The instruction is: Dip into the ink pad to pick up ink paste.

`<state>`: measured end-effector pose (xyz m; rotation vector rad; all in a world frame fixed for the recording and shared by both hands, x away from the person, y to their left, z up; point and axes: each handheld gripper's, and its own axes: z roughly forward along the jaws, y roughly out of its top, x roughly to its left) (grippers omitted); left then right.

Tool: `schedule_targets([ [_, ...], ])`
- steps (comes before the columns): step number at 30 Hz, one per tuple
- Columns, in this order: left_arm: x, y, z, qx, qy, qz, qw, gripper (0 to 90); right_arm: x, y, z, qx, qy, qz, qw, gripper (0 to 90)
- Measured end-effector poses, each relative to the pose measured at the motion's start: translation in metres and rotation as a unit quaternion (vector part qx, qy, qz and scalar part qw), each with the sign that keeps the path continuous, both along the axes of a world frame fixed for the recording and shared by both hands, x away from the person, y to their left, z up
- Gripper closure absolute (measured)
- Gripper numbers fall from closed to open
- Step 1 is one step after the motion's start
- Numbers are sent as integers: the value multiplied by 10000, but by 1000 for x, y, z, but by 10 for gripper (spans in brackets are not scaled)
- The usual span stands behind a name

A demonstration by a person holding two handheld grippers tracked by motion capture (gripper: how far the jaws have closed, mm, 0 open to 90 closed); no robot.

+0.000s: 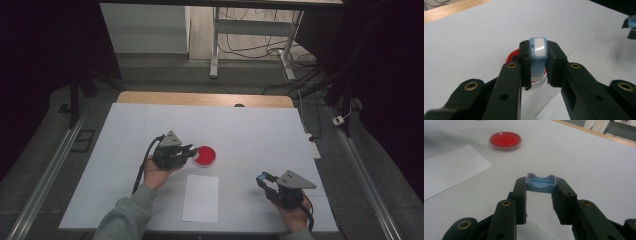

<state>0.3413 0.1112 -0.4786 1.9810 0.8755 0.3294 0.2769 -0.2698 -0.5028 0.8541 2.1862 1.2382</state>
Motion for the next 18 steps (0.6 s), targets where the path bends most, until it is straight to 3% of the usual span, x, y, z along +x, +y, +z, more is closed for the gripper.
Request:
schedule_targets([
  [4,7,-6,-1,94,35,-25,9999,758,0,0,0,-7,-16,-3,10000,650],
  [8,13,-13,-1,63,52,-29,10000,758,0,0,0,-3,-5,-4,10000,650],
  [11,18,-17,-4,-77,86,4,9999,758,0,0,0,-11,-24,6,10000,650],
  [18,25,-26,-9,-24,127,9,9999,758,1,0,0,7,-18,23,10000,650],
])
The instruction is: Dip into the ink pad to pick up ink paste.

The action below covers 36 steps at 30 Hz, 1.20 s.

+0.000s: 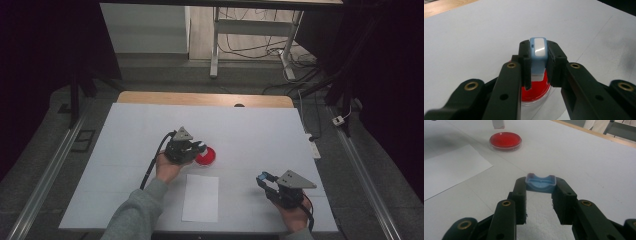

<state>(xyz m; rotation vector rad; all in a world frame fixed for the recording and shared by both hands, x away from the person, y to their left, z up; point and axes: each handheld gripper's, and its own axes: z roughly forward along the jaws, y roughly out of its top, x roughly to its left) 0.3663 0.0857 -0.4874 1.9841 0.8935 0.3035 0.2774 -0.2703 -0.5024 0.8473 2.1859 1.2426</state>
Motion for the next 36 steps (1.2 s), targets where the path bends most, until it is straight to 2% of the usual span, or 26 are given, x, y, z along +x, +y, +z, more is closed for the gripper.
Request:
schedule_targets([
  [5,3,-2,0,39,-79,58,9999,759,0,1,0,-4,5,14,10000,650],
  [7,5,-1,-1,-28,-53,64,10000,759,0,1,0,-16,-6,0,10000,650],
  [13,9,-2,-5,33,-33,116,9999,759,1,0,0,-6,12,-10,10000,650],
  [22,8,-3,-8,134,-99,22,9999,759,1,0,-1,-4,31,-12,10000,650],
  [29,8,-5,-10,184,-49,-9,9998,758,1,0,-1,0,36,-11,10000,650],
  [36,9,-6,-15,329,4,-29,9995,759,1,0,-1,-1,34,-10,10000,650],
])
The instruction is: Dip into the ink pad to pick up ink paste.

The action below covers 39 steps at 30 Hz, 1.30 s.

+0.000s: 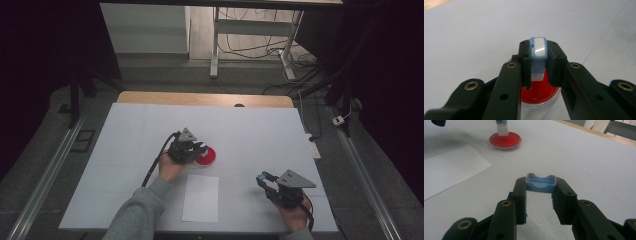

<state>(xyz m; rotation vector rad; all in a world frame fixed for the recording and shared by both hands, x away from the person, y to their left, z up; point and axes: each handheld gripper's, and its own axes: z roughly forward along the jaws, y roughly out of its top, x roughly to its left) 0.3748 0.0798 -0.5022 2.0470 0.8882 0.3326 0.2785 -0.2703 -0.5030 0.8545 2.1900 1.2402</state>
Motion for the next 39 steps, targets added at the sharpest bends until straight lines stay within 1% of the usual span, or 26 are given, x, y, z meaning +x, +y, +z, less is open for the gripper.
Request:
schedule_targets([
  [7,-1,1,-1,62,16,-16,10000,758,0,0,0,3,5,-1,10000,650],
  [16,-1,0,-3,83,33,-40,10000,758,0,0,0,2,1,-4,10000,650],
  [20,-2,-2,-4,176,16,-62,9998,758,0,0,0,3,0,2,10000,650],
  [24,-3,-3,-6,186,-17,-49,9998,759,0,0,0,-5,13,8,10000,650],
  [28,-6,-5,-6,343,-139,-86,9993,759,1,0,0,10,19,2,10000,650],
  [30,-6,-5,-6,362,-141,-77,9992,759,1,0,-1,1,15,4,10000,650],
  [34,-6,-4,-7,301,-73,-69,9995,760,0,2,-1,8,-3,21,10000,650],
  [39,-6,-4,-7,312,-68,-76,9995,760,0,1,-1,-7,8,13,10000,650],
])
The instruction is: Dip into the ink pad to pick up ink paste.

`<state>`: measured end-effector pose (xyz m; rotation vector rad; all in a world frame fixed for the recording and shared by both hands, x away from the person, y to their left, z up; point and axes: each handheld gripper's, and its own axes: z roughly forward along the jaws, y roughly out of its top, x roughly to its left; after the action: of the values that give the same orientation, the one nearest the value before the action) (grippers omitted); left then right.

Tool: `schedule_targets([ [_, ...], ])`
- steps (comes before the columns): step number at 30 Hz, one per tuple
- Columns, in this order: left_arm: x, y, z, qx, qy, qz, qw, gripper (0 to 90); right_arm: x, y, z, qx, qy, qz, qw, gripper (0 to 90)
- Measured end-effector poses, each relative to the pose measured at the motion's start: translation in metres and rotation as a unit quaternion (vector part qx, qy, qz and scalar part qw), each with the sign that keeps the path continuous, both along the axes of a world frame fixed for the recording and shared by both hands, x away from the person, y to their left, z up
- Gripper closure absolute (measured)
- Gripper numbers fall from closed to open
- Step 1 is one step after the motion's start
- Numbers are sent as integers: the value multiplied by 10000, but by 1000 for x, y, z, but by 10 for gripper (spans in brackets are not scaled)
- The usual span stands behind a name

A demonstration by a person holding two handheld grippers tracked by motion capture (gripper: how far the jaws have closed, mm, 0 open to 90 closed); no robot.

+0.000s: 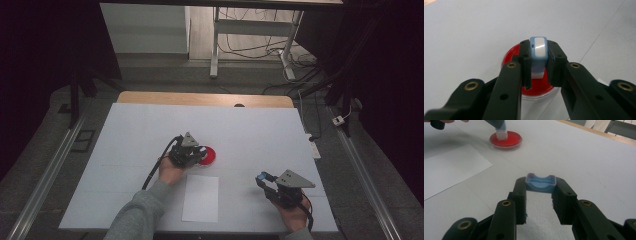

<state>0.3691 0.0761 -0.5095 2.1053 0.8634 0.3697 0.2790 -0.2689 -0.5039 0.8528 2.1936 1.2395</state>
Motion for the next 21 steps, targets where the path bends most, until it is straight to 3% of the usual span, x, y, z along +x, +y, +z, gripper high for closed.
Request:
schedule_targets([
  [21,1,-2,-1,74,83,26,9999,762,0,0,0,-3,4,3,10000,650],
])
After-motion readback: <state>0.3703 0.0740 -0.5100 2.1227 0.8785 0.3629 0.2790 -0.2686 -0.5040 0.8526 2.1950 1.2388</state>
